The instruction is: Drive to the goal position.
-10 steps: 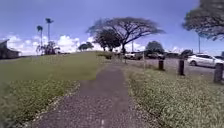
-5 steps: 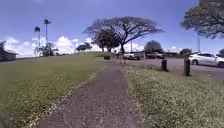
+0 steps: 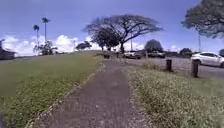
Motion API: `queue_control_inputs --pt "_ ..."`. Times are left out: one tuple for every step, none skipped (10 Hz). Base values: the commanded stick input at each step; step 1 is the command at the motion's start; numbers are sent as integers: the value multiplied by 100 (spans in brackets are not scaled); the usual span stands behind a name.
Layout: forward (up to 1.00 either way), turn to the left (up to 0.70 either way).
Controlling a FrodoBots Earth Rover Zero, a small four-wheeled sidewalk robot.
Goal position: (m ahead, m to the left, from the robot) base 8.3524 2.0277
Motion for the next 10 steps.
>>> queue_control_inputs --pt "100 0" --pt "100 0" --pt "100 0" --pt "100 0" --pt "100 0" --pt "100 0" --pt "100 0" --pt "100 0" --pt "100 0" --pt "100 0"
